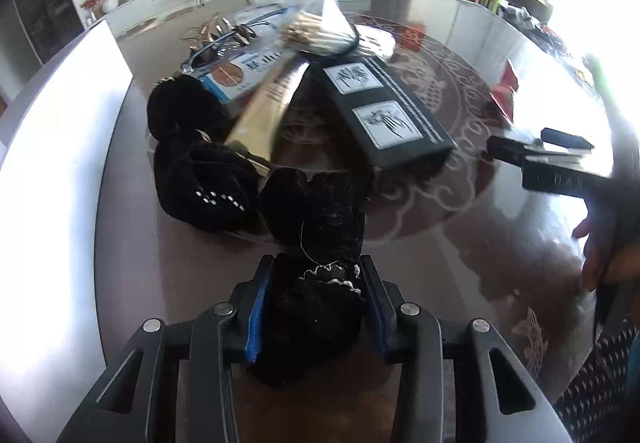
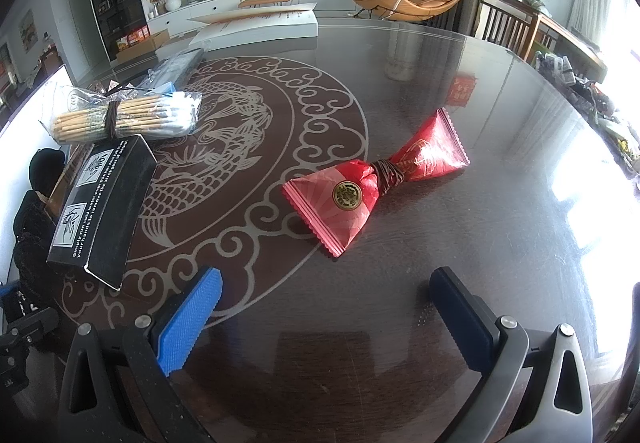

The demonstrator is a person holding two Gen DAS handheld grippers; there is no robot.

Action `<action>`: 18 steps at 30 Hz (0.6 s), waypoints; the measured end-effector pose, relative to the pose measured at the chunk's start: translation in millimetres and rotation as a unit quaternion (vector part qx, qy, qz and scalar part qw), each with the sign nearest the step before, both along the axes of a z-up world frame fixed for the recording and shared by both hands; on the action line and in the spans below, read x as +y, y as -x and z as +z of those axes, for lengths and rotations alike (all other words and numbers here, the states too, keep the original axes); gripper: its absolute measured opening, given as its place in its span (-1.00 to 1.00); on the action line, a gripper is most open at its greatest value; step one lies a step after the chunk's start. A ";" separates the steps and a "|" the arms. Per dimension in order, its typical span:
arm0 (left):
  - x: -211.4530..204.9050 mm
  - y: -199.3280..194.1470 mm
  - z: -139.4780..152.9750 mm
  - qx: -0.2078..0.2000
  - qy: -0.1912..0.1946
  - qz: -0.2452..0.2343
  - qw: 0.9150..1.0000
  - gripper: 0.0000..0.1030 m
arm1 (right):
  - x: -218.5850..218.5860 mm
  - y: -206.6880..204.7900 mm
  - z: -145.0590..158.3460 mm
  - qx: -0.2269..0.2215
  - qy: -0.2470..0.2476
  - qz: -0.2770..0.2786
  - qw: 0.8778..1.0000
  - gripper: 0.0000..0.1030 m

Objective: Organize objects
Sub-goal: 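Grasp the red candy packet with the right gripper while the left gripper holds the black glove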

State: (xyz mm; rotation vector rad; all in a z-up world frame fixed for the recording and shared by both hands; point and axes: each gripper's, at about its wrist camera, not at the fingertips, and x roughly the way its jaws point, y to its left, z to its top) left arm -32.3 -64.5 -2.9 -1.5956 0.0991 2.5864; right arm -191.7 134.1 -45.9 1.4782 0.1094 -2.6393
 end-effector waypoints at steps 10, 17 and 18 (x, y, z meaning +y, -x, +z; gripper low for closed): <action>19.9 9.6 -29.3 0.013 -0.003 0.012 1.000 -0.20 | 75.4 78.3 38.7 -0.102 0.154 -0.151 0.971 0.96; 15.4 1.4 -33.0 0.017 -0.011 0.017 1.000 -0.21 | 14.5 96.0 7.2 -0.139 0.070 -0.067 0.986 -0.53; 13.2 0.1 -33.7 0.019 -0.019 0.018 0.999 -0.21 | 7.1 86.5 5.1 -0.138 0.069 -0.043 0.987 -0.53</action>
